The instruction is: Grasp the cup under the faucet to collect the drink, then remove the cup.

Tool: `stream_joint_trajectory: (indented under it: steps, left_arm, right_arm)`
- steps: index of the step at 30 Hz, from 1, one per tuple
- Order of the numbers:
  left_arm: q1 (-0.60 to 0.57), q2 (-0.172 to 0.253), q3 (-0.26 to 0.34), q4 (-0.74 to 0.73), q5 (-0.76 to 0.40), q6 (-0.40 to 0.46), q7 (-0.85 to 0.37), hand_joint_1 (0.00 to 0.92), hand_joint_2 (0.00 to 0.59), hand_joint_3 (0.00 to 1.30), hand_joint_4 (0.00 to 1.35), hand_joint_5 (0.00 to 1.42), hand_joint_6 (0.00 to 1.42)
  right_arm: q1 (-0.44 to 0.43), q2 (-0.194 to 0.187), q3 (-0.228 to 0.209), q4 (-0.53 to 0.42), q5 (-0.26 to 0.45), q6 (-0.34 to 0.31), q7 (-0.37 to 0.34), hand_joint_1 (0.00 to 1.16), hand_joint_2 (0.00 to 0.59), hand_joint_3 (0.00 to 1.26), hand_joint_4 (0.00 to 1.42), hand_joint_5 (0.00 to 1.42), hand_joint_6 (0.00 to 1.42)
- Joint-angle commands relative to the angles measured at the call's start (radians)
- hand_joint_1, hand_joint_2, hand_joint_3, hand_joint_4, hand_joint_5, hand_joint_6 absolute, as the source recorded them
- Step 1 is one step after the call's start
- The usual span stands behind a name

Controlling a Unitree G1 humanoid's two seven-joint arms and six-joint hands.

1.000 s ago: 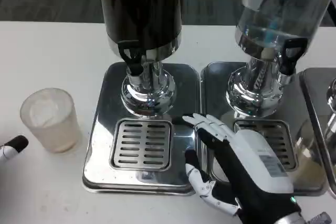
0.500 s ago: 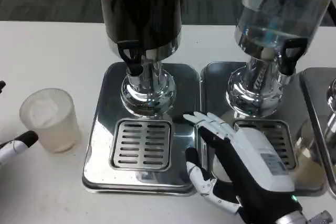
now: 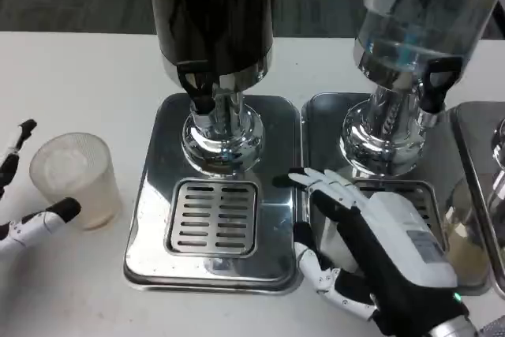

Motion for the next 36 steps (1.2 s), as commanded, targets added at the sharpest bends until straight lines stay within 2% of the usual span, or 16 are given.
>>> stream_joint_trajectory:
  steps: [1, 14, 18, 23, 26, 32, 36]
  left_arm:
    - [-0.041, -0.007, -0.022, 0.039, -0.02, -0.026, -0.054, 0.083, 0.044, 0.0, 0.0, 0.03, 0.12]
    - [-0.114, -0.016, -0.05, 0.113, -0.081, -0.022, -0.21, 0.051, 0.033, 0.0, 0.0, 0.0, 0.07]
    - [-0.127, -0.019, -0.055, 0.122, -0.081, -0.011, -0.217, 0.085, 0.031, 0.0, 0.0, 0.02, 0.07]
    - [-0.135, -0.018, -0.074, 0.115, -0.044, 0.009, -0.17, 0.123, 0.04, 0.0, 0.0, 0.04, 0.09]
    - [-0.135, -0.016, -0.099, 0.097, 0.003, 0.031, -0.097, 0.157, 0.04, 0.0, 0.0, 0.06, 0.11]
    - [-0.127, -0.017, -0.132, 0.062, 0.073, 0.08, 0.035, 0.161, 0.04, 0.0, 0.0, 0.08, 0.13]
    - [-0.127, -0.024, -0.142, 0.059, 0.081, 0.09, 0.071, 0.193, 0.049, 0.0, 0.0, 0.14, 0.18]
  right_arm:
    - [0.0, -0.005, -0.01, -0.005, 0.01, -0.013, 0.0, 0.5, 0.586, 0.24, 0.15, 0.11, 0.27]
    - [0.003, -0.007, -0.018, -0.007, 0.017, -0.021, 0.002, 0.5, 0.586, 0.24, 0.15, 0.12, 0.28]
    - [0.008, -0.007, -0.022, -0.013, 0.018, -0.024, 0.0, 0.5, 0.586, 0.24, 0.15, 0.12, 0.28]
    - [0.008, -0.005, -0.024, -0.018, 0.018, -0.025, 0.002, 0.5, 0.586, 0.24, 0.15, 0.12, 0.28]
    - [0.01, -0.006, -0.025, -0.022, 0.019, -0.025, 0.003, 0.5, 0.586, 0.24, 0.15, 0.12, 0.28]
    - [0.011, -0.006, -0.027, -0.022, 0.026, -0.026, 0.005, 0.5, 0.586, 0.24, 0.15, 0.13, 0.29]
    - [0.007, -0.006, -0.027, -0.018, 0.032, -0.028, 0.007, 0.5, 0.586, 0.24, 0.15, 0.13, 0.29]
